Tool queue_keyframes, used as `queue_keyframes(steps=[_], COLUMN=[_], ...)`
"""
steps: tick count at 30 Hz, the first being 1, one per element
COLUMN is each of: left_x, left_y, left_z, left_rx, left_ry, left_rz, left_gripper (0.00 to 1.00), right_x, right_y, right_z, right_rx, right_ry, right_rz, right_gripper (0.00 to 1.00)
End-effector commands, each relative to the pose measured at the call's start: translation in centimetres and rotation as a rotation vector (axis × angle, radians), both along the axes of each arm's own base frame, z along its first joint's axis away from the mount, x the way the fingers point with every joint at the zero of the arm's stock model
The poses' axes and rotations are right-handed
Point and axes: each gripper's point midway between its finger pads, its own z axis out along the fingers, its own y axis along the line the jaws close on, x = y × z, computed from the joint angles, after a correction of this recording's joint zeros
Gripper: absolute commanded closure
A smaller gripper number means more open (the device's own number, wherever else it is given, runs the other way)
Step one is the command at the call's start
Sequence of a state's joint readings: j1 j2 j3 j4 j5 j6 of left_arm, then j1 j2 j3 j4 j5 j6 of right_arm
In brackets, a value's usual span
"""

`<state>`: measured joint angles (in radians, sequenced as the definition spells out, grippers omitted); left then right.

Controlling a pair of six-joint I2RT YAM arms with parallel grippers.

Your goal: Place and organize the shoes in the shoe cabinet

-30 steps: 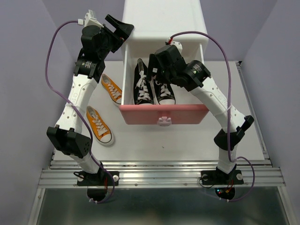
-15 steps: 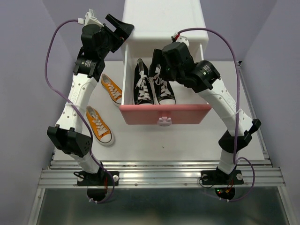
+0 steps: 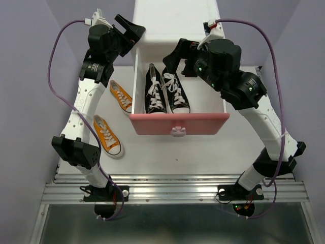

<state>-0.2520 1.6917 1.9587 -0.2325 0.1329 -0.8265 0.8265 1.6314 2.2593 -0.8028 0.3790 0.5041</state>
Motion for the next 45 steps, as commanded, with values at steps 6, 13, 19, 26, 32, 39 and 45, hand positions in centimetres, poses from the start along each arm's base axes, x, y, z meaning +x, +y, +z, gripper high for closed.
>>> queue_keyframes(steps=[6,13,19,26,32,39,45], left_x=[-1.3,-1.6,-1.7,-1.3,-1.5,-1.7,-1.5], left_y=[2.1,2.6,2.5,2.6,2.7,3.0,2.8], left_z=[-17.0,-17.5,-18.1,-17.5,-17.2,-17.8,-17.9], left_rx=[0.328,0.383,0.372,0.374,0.371,0.376,0.365], left_ry=[0.487,0.495,0.499,0.481,0.475,0.484,0.485], left_rz=[-0.003,-0.008,-0.015,-0.01,0.001,0.009,0.016], left_gripper=[0.01,0.01,0.01,0.01,0.01,0.01,0.01], right_x=[-8.8,-16.5,-22.5,-28.5,-30.1,-28.1,-26.7], right_y=[4.3,8.0,9.8,10.5,8.7,4.9,4.5], right_z=[8.7,6.5,5.3,-0.2,-8.2,-12.1,-12.9], right_rx=[0.13,0.108,0.088,-0.074,-0.4,-0.498,-0.39], right_ry=[-0.239,-0.147,-0.097,0.092,0.164,0.153,0.153], right_rz=[0.54,0.839,0.993,1.075,0.861,0.495,0.244], right_gripper=[0.0,0.0,0.0,0.0,0.0,0.0,0.0])
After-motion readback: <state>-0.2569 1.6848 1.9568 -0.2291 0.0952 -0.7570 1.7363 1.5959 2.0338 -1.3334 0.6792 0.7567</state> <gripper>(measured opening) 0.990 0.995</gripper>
